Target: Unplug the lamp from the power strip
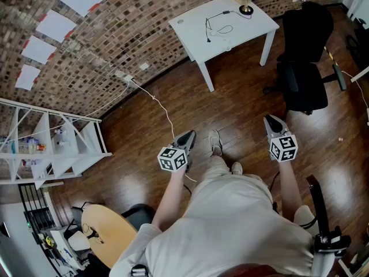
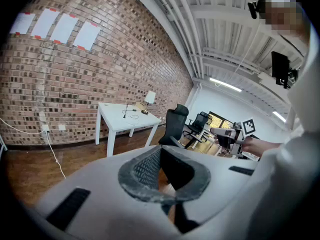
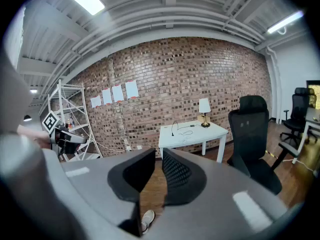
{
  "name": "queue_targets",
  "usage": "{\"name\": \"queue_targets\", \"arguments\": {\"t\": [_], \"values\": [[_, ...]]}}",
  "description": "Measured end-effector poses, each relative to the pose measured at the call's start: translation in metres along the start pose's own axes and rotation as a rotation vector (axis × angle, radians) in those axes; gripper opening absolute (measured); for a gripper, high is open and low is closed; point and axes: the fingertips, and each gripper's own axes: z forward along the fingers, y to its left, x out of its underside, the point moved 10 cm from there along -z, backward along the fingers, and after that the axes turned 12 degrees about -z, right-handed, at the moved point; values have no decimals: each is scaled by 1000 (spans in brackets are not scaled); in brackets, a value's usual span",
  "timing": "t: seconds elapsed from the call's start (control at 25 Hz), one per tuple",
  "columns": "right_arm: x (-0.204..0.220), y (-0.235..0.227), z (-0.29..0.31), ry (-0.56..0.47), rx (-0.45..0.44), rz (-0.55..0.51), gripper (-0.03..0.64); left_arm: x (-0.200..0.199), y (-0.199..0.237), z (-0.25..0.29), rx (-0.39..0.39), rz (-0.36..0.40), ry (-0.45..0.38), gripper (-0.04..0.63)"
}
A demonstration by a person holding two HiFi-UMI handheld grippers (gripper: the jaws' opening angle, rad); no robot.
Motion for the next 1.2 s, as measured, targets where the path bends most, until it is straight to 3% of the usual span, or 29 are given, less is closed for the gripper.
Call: {"name": "queue_targets", "arguments": {"t": [0.4, 0.6, 0.8, 0.92, 1.2], "values": [[-68, -16, 137, -1, 39, -31, 34, -136, 102, 83, 50, 89, -7, 0], [-89, -9, 187, 17, 56, -40, 34, -181, 149, 102, 59, 93, -15, 0], [-114, -9, 230, 7, 86, -62, 34, -215, 194, 125, 95, 133, -37, 0], [-126, -3, 250, -5, 83, -79, 34, -228, 218, 135, 96, 118, -52, 0], [-163, -18, 289, -12, 71, -106, 34, -252, 231, 162, 116, 118, -52, 0]]}}
